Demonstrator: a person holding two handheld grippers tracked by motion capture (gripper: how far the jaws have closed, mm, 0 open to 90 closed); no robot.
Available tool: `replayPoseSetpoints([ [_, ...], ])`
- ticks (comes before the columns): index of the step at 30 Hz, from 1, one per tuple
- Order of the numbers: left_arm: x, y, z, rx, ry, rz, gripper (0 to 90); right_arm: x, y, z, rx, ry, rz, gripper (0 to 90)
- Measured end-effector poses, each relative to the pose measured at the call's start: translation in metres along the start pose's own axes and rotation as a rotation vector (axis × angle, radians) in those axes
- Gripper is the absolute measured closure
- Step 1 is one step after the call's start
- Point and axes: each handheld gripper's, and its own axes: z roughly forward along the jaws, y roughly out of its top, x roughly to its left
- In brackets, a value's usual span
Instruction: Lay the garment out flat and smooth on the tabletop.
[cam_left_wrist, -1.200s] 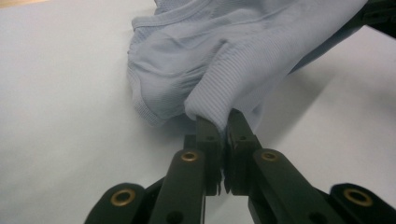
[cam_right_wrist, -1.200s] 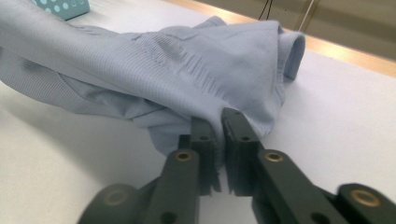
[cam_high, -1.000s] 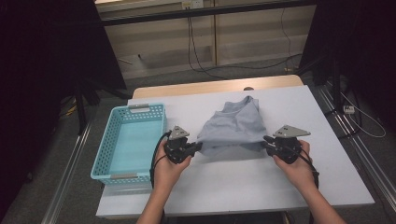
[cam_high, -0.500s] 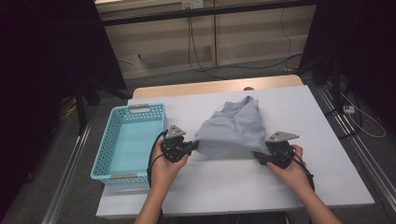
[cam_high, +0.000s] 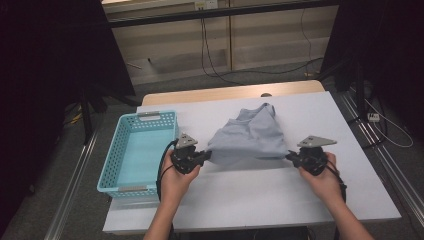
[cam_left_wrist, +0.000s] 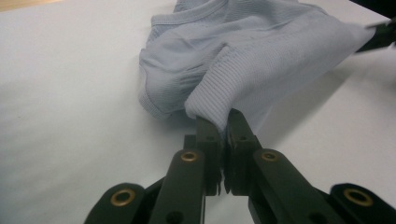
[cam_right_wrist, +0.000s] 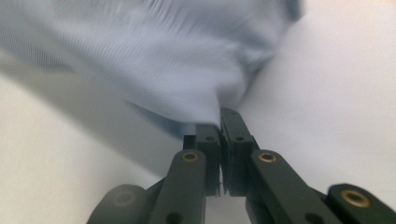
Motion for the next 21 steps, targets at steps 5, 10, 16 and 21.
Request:
replayPoseSetpoints([
  [5,-0.003,-0.001,0.003,0.013,-0.005,0.005,86.6,-0.013,0.001,-0.016,-0.055,0.006,0.037,81.6],
  [10,-0.003,0.0,0.003,0.017,0.002,0.007,86.6,-0.009,-0.007,-0.002,-0.005,0.017,0.043,69.3],
  [16,-0.002,-0.001,0.003,0.013,0.002,-0.004,86.6,0.0,-0.009,0.013,0.047,0.016,0.03,53.9],
  [21,-0.002,-0.002,0.004,0.018,-0.003,-0.002,86.6,0.008,-0.011,0.022,0.075,0.013,0.014,48.1],
])
